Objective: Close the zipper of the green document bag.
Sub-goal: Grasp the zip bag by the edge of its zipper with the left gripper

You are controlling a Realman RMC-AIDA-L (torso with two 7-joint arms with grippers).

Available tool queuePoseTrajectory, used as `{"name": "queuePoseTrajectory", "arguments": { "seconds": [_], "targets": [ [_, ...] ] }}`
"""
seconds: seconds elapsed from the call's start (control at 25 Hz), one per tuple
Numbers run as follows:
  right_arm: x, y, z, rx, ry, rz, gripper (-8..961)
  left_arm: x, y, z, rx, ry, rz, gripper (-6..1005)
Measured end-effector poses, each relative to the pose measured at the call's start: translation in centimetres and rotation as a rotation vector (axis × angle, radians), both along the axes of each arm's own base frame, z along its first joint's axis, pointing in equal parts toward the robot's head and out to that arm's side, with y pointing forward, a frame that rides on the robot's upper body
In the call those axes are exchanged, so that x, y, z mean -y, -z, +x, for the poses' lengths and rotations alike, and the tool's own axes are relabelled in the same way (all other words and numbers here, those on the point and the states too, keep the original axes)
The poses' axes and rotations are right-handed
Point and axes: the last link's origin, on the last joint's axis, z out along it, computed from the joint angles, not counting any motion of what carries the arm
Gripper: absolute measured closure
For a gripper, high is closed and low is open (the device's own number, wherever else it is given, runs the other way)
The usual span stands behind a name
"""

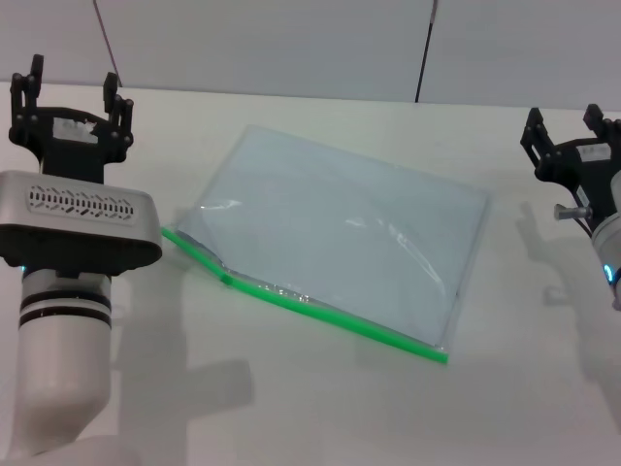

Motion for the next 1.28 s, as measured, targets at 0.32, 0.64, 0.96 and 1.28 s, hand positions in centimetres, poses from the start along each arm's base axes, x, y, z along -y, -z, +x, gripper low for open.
{"name": "queuePoseTrajectory", "arguments": {
  "seconds": [0.32,0.64,0.96,1.28],
  "targets": [
    [-0.01,0.0,-0.04,-0.001,-0.001,0.0,242,-0.04,0.01,0.18,0.021,0.016,-0.001,262],
    [-0.01,0.0,-0.04,-0.001,-0.001,0.0,241,-0.07,0.03,0.31,0.028,0.026,-0.002,262],
    [-0.03,0.01,-0.08,-0.001,-0.002,0.0,241,-0.08,0.04,0.4,0.03,0.033,-0.003,262],
    [-0.04,0.0,-0.09,-0.001,-0.002,0.0,242,-0.12,0.18,0.35,0.014,0.025,-0.013,263]
  ]
}}
